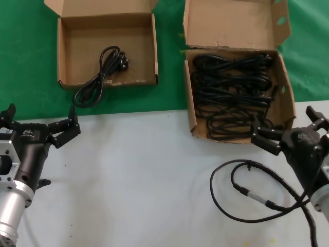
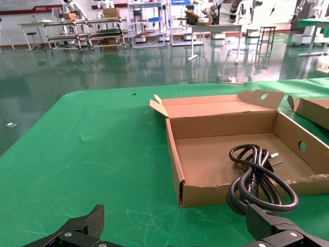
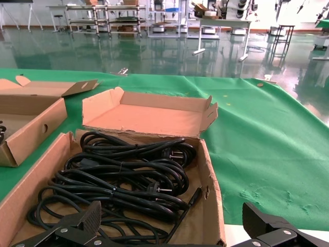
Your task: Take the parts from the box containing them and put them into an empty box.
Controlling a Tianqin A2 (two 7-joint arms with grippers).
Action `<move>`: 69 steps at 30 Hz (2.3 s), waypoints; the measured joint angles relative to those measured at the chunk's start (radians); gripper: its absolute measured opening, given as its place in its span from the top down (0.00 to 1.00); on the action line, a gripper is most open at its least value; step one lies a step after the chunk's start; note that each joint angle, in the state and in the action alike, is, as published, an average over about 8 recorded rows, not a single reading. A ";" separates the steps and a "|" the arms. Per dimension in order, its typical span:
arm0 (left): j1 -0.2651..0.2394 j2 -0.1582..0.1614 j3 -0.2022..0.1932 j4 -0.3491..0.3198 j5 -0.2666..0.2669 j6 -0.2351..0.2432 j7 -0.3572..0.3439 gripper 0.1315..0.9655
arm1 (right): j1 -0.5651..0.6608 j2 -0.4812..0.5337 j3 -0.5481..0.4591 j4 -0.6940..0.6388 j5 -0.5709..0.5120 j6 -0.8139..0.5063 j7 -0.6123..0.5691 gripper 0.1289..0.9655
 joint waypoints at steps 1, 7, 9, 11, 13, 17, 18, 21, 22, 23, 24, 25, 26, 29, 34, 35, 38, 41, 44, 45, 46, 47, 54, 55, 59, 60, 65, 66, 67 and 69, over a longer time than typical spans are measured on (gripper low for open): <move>0.000 0.000 0.000 0.000 0.000 0.000 0.000 0.00 | 0.000 0.000 0.000 0.000 0.000 0.000 0.000 0.00; 0.000 0.000 0.000 0.000 0.000 0.000 0.000 0.00 | 0.000 0.000 0.000 0.000 0.000 0.000 0.000 0.00; 0.000 0.000 0.000 0.000 0.000 0.000 0.000 0.00 | 0.000 0.000 0.000 0.000 0.000 0.000 0.000 0.00; 0.000 0.000 0.000 0.000 0.000 0.000 0.000 0.00 | 0.000 0.000 0.000 0.000 0.000 0.000 0.000 0.00; 0.000 0.000 0.000 0.000 0.000 0.000 0.000 0.00 | 0.000 0.000 0.000 0.000 0.000 0.000 0.000 0.00; 0.000 0.000 0.000 0.000 0.000 0.000 0.000 0.00 | 0.000 0.000 0.000 0.000 0.000 0.000 0.000 0.00; 0.000 0.000 0.000 0.000 0.000 0.000 0.000 0.00 | 0.000 0.000 0.000 0.000 0.000 0.000 0.000 0.00; 0.000 0.000 0.000 0.000 0.000 0.000 0.000 0.00 | 0.000 0.000 0.000 0.000 0.000 0.000 0.000 0.00; 0.000 0.000 0.000 0.000 0.000 0.000 0.000 0.00 | 0.000 0.000 0.000 0.000 0.000 0.000 0.000 0.00; 0.000 0.000 0.000 0.000 0.000 0.000 0.000 0.00 | 0.000 0.000 0.000 0.000 0.000 0.000 0.000 0.00; 0.000 0.000 0.000 0.000 0.000 0.000 0.000 0.00 | 0.000 0.000 0.000 0.000 0.000 0.000 0.000 0.00; 0.000 0.000 0.000 0.000 0.000 0.000 0.000 0.00 | 0.000 0.000 0.000 0.000 0.000 0.000 0.000 0.00; 0.000 0.000 0.000 0.000 0.000 0.000 0.000 0.00 | 0.000 0.000 0.000 0.000 0.000 0.000 0.000 0.00; 0.000 0.000 0.000 0.000 0.000 0.000 0.000 0.00 | 0.000 0.000 0.000 0.000 0.000 0.000 0.000 0.00; 0.000 0.000 0.000 0.000 0.000 0.000 0.000 0.00 | 0.000 0.000 0.000 0.000 0.000 0.000 0.000 0.00; 0.000 0.000 0.000 0.000 0.000 0.000 0.000 0.00 | 0.000 0.000 0.000 0.000 0.000 0.000 0.000 0.00; 0.000 0.000 0.000 0.000 0.000 0.000 0.000 0.00 | 0.000 0.000 0.000 0.000 0.000 0.000 0.000 0.00; 0.000 0.000 0.000 0.000 0.000 0.000 0.000 0.00 | 0.000 0.000 0.000 0.000 0.000 0.000 0.000 0.00; 0.000 0.000 0.000 0.000 0.000 0.000 0.000 0.00 | 0.000 0.000 0.000 0.000 0.000 0.000 0.000 0.00; 0.000 0.000 0.000 0.000 0.000 0.000 0.000 0.00 | 0.000 0.000 0.000 0.000 0.000 0.000 0.000 0.00; 0.000 0.000 0.000 0.000 0.000 0.000 0.000 0.00 | 0.000 0.000 0.000 0.000 0.000 0.000 0.000 0.00; 0.000 0.000 0.000 0.000 0.000 0.000 0.000 0.00 | 0.000 0.000 0.000 0.000 0.000 0.000 0.000 0.00; 0.000 0.000 0.000 0.000 0.000 0.000 0.000 0.00 | 0.000 0.000 0.000 0.000 0.000 0.000 0.000 0.00; 0.000 0.000 0.000 0.000 0.000 0.000 0.000 0.00 | 0.000 0.000 0.000 0.000 0.000 0.000 0.000 0.00; 0.000 0.000 0.000 0.000 0.000 0.000 0.000 0.00 | 0.000 0.000 0.000 0.000 0.000 0.000 0.000 0.00; 0.000 0.000 0.000 0.000 0.000 0.000 0.000 0.00 | 0.000 0.000 0.000 0.000 0.000 0.000 0.000 0.00; 0.000 0.000 0.000 0.000 0.000 0.000 0.000 0.00 | 0.000 0.000 0.000 0.000 0.000 0.000 0.000 0.00; 0.000 0.000 0.000 0.000 0.000 0.000 0.000 0.00 | 0.000 0.000 0.000 0.000 0.000 0.000 0.000 0.00; 0.000 0.000 0.000 0.000 0.000 0.000 0.000 0.00 | 0.000 0.000 0.000 0.000 0.000 0.000 0.000 0.00; 0.000 0.000 0.000 0.000 0.000 0.000 0.000 0.00 | 0.000 0.000 0.000 0.000 0.000 0.000 0.000 0.00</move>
